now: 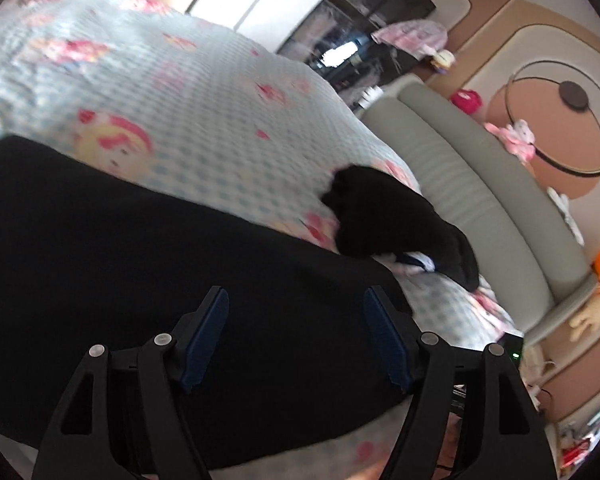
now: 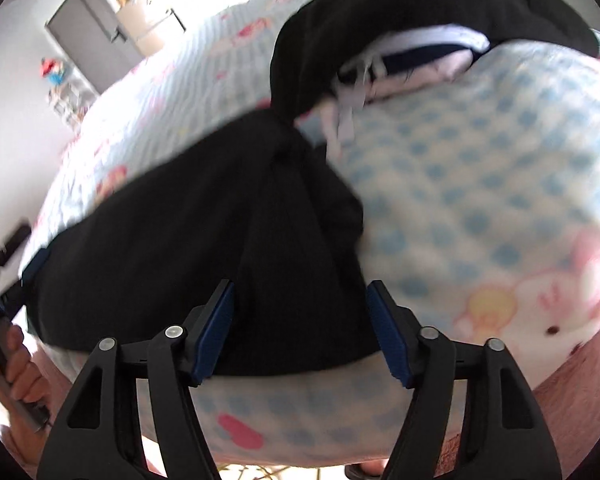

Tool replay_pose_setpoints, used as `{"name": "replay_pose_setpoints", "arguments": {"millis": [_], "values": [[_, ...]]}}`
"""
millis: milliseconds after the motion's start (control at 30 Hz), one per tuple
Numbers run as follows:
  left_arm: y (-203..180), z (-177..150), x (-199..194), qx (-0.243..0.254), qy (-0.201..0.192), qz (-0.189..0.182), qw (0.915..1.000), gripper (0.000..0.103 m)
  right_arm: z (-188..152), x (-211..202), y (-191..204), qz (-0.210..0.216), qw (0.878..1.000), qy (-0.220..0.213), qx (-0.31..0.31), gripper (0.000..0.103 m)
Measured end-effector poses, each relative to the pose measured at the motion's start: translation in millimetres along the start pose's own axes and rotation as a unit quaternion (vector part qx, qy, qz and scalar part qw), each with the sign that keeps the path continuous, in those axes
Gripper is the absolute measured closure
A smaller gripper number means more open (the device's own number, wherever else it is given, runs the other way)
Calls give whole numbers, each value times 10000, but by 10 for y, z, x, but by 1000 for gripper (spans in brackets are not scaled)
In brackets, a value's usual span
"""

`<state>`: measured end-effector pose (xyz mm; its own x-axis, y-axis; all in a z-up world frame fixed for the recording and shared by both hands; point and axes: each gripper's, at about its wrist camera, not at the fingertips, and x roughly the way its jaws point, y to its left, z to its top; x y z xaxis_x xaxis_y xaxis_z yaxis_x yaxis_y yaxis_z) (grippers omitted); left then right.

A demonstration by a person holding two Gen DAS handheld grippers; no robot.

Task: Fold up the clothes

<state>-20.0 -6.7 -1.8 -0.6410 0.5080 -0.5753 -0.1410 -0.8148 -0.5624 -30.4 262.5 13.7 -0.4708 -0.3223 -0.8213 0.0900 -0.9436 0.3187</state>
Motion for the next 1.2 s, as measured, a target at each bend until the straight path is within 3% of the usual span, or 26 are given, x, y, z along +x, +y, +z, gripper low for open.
{"name": "replay_pose_setpoints", "arguments": {"millis": [33,67,167,233,400,500,567,700,833,867,933,1033,1133,1200], "values": [[-100,-73,97,20,150,-87,9998,31,-2,-12,-45,-64,10000,32,-22,38],[-139,-132,133,79,234,50,9997,31,-4,-24,-91,-129,9999,65,-44,38],[13,-197,88,-40,331,212,9992,36,-3,-90,-133,-674,9971,-22,-340,33],[128,-235,52,-143,390,285,9987,38,-18,-105,-140,-740,9960,-43,-497,31],[43,-376,-215,248,85,-110,9996,32,-92,-271,-217,11,9996,-286,69,34],[-16,-424,-171,378,120,-8,9992,33,-170,-217,-127,1250,9918,244,84,31],[-53,-452,-137,449,146,82,9989,34,-236,-126,-68,1627,9855,464,126,33],[-107,-471,-153,655,192,337,9971,49,-319,65,-18,698,9960,559,-24,39],[81,-397,-407,540,-24,1109,9924,52,-284,31,-218,-269,9991,334,6,41],[174,-377,-476,415,-42,1330,9902,52,-272,15,-271,-276,9990,346,89,41],[383,-341,-646,157,-122,1742,9845,52,-253,-12,-300,-133,9989,373,252,41],[750,-270,-1049,-332,-555,2290,9713,52,-246,-80,-187,175,9994,212,215,40],[1087,-145,-1359,-724,-746,3025,9475,52,-236,-37,-86,436,9986,236,186,40],[1289,-99,-1435,-786,-630,3729,9224,51,-244,37,-54,192,9991,349,119,40]]}}
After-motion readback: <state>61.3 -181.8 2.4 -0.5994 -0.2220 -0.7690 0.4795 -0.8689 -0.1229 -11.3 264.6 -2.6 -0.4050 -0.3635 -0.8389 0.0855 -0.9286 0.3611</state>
